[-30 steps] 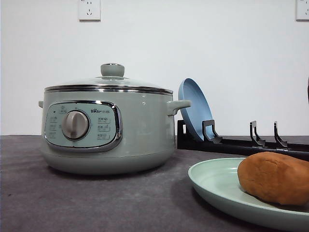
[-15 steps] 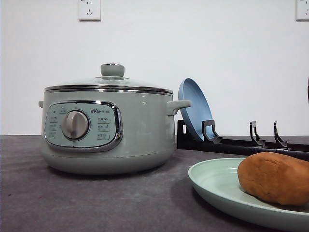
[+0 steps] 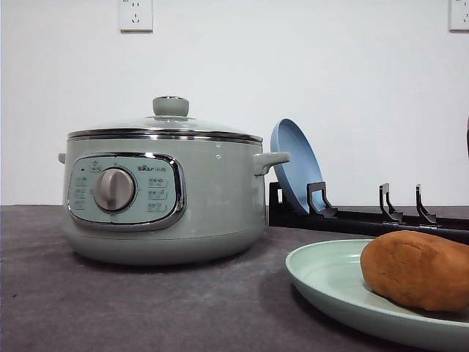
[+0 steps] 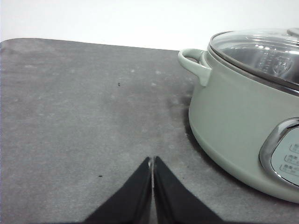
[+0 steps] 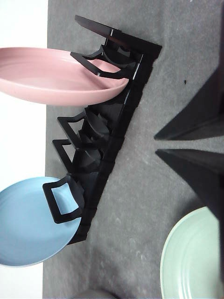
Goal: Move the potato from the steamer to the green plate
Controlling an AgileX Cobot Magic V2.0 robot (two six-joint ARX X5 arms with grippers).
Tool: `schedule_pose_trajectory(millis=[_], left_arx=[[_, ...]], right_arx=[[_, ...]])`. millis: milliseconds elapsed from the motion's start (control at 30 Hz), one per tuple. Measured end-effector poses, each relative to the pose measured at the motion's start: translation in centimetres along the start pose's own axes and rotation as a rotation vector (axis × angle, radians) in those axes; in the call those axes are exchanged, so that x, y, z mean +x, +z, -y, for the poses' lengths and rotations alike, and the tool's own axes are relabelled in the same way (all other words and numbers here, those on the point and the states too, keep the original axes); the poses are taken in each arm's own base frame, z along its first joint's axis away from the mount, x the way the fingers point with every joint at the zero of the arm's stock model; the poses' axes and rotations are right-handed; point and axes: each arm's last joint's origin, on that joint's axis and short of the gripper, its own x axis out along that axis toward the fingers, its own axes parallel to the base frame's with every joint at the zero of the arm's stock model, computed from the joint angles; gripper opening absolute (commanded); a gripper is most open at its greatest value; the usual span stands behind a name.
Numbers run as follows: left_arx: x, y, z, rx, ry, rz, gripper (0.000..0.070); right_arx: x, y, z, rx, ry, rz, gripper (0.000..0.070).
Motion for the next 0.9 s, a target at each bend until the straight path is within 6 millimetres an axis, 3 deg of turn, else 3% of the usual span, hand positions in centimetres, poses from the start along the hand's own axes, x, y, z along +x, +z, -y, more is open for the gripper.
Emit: schedule_pose_trajectory(millis=[900], left_arx=[[0.0, 0.0, 0.0, 0.0, 0.0, 0.0, 0.0]], right_arx=[[0.0, 0.0, 0.0, 0.0, 0.0, 0.0, 0.0021]])
